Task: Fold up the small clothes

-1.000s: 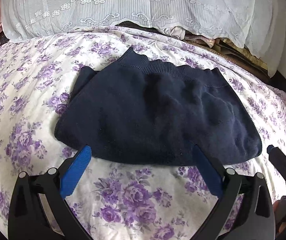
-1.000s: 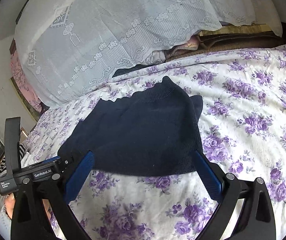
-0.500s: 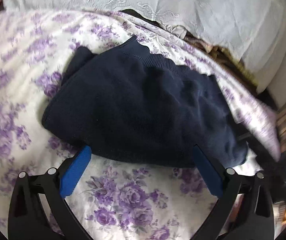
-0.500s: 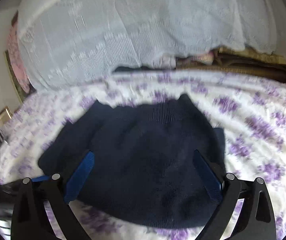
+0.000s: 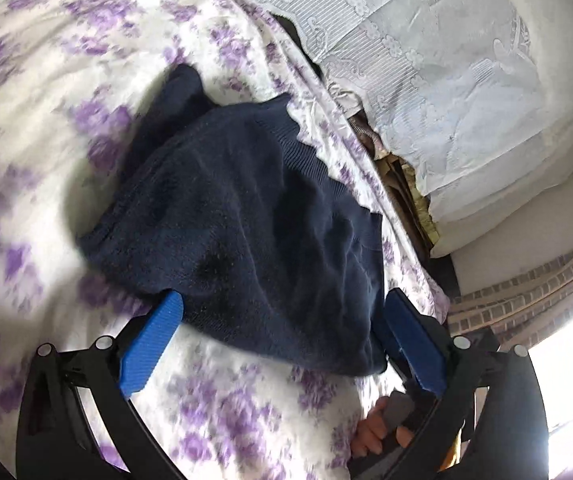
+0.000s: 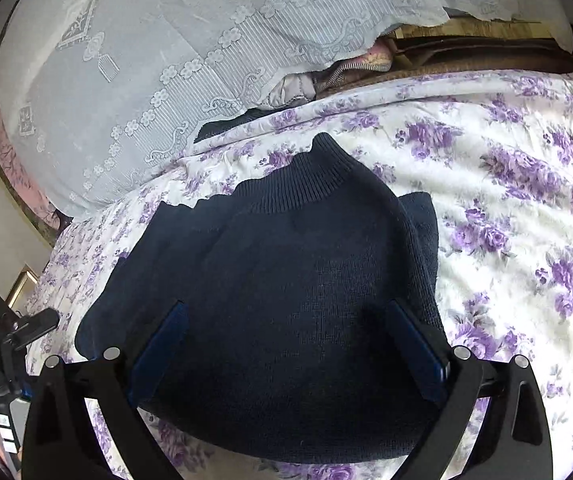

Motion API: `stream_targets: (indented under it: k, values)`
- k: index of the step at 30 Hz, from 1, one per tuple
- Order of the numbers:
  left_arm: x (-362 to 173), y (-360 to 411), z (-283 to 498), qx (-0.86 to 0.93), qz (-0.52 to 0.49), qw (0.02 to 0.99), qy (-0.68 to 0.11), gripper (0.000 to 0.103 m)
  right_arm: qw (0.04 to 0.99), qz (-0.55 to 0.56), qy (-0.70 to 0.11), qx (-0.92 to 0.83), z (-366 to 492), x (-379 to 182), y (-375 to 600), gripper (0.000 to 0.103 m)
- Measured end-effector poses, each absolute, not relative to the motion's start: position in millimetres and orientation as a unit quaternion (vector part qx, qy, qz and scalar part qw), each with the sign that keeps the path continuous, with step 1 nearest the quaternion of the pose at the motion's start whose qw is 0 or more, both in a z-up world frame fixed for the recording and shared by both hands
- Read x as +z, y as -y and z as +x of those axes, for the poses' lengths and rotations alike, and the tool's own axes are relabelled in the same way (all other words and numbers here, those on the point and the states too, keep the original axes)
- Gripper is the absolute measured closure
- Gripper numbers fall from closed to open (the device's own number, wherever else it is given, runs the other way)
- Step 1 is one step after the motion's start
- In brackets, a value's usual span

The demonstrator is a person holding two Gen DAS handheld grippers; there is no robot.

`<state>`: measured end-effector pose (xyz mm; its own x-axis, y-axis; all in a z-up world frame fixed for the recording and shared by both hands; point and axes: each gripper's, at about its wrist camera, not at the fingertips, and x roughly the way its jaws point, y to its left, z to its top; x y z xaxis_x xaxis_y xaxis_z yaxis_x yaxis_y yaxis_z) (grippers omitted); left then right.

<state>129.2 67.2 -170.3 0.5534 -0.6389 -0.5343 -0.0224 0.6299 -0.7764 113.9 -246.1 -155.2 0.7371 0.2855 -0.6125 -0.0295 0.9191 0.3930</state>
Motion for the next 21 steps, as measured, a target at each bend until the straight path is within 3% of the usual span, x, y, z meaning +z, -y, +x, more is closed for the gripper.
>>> stream_targets:
  k: [7, 14, 15, 19, 21]
  values:
    - [-174.0, -61.1, 106.0, -0.144, -0.379, 0.806, -0.431, 0.005, 0.913, 0.187, -0.352, 0.087, 114.1, -157.8, 247.3, 0.003]
    - [-178.5, -72.2, 162.7, -0.062, -0.381, 0.829, -0.405, 0.006, 0.918, 0.199, -0.334, 0.084, 109.6, -153.1, 250.9, 0.004]
    - [-178.7, -71.5, 166.5, -0.06, -0.376, 0.832, -0.403, 0.009, 0.921, 0.193, -0.33, 0.079, 109.2, -150.0, 249.1, 0.003]
    - [-177.6, -66.5, 167.3, -0.037, -0.321, 0.853, -0.41, 0.047, 0.938, 0.113, -0.318, 0.075, 120.7, -131.3, 215.1, 0.003]
    - [-178.8, -71.9, 168.1, -0.035, -0.323, 0.852, -0.412, 0.055, 0.941, 0.054, -0.326, 0.076, 127.6, -129.6, 189.9, 0.003]
